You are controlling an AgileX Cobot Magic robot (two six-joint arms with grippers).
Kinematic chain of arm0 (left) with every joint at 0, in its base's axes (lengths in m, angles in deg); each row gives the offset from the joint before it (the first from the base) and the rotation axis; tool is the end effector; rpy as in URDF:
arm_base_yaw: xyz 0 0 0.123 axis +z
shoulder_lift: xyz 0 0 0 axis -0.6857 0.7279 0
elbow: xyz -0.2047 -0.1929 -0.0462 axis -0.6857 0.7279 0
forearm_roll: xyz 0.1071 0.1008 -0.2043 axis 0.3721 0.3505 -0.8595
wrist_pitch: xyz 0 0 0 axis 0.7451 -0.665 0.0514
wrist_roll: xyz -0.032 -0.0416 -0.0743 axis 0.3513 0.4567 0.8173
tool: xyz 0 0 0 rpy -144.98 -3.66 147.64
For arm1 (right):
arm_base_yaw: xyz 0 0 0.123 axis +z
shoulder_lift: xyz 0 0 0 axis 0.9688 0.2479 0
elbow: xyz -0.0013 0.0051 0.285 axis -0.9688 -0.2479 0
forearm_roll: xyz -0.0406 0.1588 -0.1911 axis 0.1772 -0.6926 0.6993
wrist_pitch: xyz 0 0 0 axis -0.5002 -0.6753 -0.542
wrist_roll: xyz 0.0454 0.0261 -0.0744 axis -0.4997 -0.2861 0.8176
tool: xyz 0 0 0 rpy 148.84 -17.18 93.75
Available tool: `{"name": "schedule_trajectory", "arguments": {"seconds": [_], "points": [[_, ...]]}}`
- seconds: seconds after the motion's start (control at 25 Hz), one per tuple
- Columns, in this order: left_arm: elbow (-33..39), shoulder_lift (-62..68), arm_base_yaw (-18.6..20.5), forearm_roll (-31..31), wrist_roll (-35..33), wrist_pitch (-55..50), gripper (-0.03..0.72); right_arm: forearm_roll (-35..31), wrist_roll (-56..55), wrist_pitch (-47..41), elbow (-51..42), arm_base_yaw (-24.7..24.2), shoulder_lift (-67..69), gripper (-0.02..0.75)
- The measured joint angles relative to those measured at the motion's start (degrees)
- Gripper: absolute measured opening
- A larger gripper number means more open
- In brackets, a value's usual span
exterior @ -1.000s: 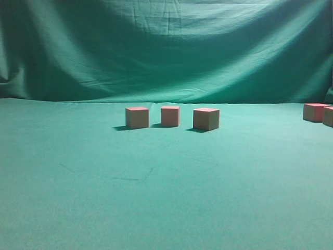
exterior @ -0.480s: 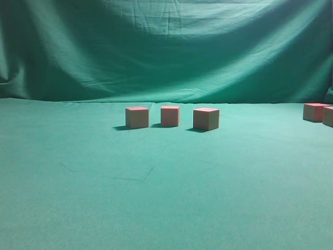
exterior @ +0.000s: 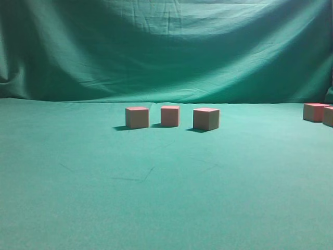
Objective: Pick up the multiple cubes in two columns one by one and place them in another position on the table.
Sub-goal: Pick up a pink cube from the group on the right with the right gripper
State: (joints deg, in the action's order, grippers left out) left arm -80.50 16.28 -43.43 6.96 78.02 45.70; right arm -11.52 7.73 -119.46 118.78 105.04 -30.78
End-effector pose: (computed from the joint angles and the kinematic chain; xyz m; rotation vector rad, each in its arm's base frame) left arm 0.0528 0.0004 0.1774 0.0233 1.8329 0.0247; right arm 0.1401 0.0180 0.3869 0.2442 2.2923 -0.2781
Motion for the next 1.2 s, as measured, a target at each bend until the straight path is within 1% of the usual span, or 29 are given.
{"name": "schedule_trajectory", "arguments": {"seconds": [0.12,0.36,0.52,0.64,0.76,0.88,0.92,0.96,1.12,1.16,1.2], "points": [[0.0,0.0,0.0,0.0,0.0,0.0,0.0,-3.75,3.73,0.22,0.0,-6.64,3.76,0.309],[0.0,0.0,0.0,0.0,0.0,0.0,0.0,-16.3,13.74,2.52,0.0,-21.33,14.04,0.309],[0.0,0.0,0.0,0.0,0.0,0.0,0.0,-22.97,19.54,6.72,0.0,-29.94,20.13,0.309],[0.0,0.0,0.0,0.0,0.0,0.0,0.0,-29.05,25.47,9.4,0.0,-34.87,24.86,0.309],[0.0,0.0,0.0,0.0,0.0,0.0,0.0,-33.21,31.7,11.93,0.0,-37.75,29.87,0.309],[0.0,0.0,0.0,0.0,0.0,0.0,0.0,-33.14,35.22,14.3,0.0,-38.35,34.63,0.309],[0.0,0.0,0.0,0.0,0.0,0.0,0.0,-32.97,35.59,14.86,0.0,-38.35,36.07,0.351],[0.0,0.0,0.0,0.0,0.0,0.0,0.0,-32.89,35.87,15.35,0.0,-38.35,37.14,0.377],[0.0,0.0,0.0,0.0,0.0,0.0,0.0,-32.89,36.11,19.54,0.0,-38.35,40.94,0.54],[0.0,0.0,0.0,0.0,0.0,0.0,0.0,-32.89,36.11,20.52,0.0,-38.35,41.55,0.556],[0.0,0.0,0.0,0.0,0.0,0.0,0.0,-32.72,36.11,21.69,0.0,-38.35,42.07,0.54]]}}
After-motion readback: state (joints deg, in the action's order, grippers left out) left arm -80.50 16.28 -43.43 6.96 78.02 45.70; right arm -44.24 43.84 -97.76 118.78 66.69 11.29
